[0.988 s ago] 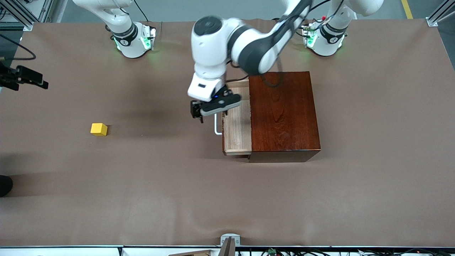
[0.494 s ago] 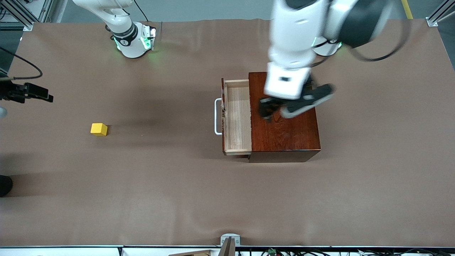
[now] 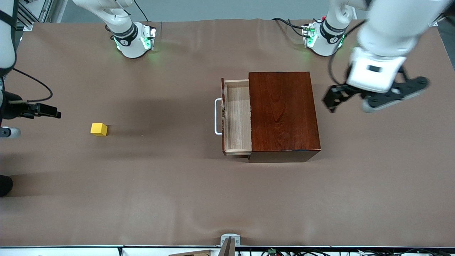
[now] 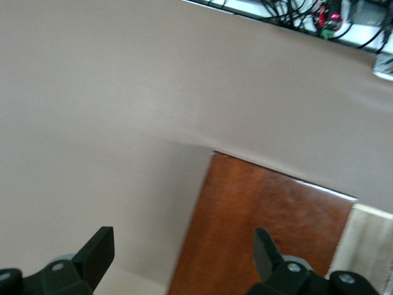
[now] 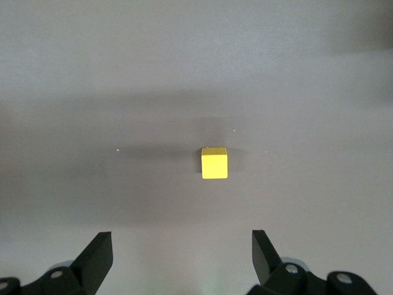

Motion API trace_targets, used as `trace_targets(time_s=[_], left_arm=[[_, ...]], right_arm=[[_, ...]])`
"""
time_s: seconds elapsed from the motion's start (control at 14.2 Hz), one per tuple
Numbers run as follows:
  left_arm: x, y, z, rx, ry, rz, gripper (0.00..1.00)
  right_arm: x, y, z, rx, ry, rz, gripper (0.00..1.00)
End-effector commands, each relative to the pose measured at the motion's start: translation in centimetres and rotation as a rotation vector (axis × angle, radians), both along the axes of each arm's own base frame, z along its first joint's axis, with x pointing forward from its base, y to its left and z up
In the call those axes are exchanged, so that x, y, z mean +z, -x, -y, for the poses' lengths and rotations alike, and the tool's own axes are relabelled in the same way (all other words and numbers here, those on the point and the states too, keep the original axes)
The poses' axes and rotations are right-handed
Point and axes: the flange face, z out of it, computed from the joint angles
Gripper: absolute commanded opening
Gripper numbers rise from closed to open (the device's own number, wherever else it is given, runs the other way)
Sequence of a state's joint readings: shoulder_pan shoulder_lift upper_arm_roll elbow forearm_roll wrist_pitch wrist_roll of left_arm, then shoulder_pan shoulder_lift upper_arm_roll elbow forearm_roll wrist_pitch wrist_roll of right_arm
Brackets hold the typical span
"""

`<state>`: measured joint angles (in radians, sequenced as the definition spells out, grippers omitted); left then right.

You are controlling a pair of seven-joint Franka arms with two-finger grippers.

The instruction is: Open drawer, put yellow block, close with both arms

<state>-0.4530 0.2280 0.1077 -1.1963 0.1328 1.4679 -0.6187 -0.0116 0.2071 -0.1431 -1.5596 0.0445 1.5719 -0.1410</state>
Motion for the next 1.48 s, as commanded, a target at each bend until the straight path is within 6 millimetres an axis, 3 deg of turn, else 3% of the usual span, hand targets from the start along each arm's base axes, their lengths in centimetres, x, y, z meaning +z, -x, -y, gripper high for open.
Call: trace_targets(time_s=[0.0,0.21,0.49,0.71,0.92,1.06,1.41], left_arm=[[0.4,1.2,-4.8,-0.091,-0.006,-0.062,1.0],[1.1,3.2,-9.2,-0.181,-0.004,-0.089,1.0],[1.5,5.1,-12.4,-0.215,-0.006,-0.107,1.0],[1.1,5.4,-12.6,-0.252,-0.005,-0.12,1.0],[0.9,5.0,-14.0,-0.29,0.019,-0.119,1.0],[1.1,5.0,-14.5,-0.289,0.042,-0.115,1.0],[0.8,4.7,-14.5,-0.312,0.043,-0.127,1.0]], right_arm=[[-1.9,-0.6,0.5,-0.016,0.005,-0.027,1.0],[-4.7,-1.0,0.7,-0.03,-0.007,-0.068,1.0],[-7.6,-0.6,0.6,-0.078,-0.026,-0.097,1.0],[-10.1,-0.7,1.4,-0.098,-0.029,-0.12,1.0],[-11.8,-0.8,1.6,-0.1,-0.028,-0.13,1.0],[-14.9,-0.4,1.8,-0.1,-0.03,-0.168,1.0],[-19.5,0.8,1.6,-0.1,-0.021,-0.139,1.0]])
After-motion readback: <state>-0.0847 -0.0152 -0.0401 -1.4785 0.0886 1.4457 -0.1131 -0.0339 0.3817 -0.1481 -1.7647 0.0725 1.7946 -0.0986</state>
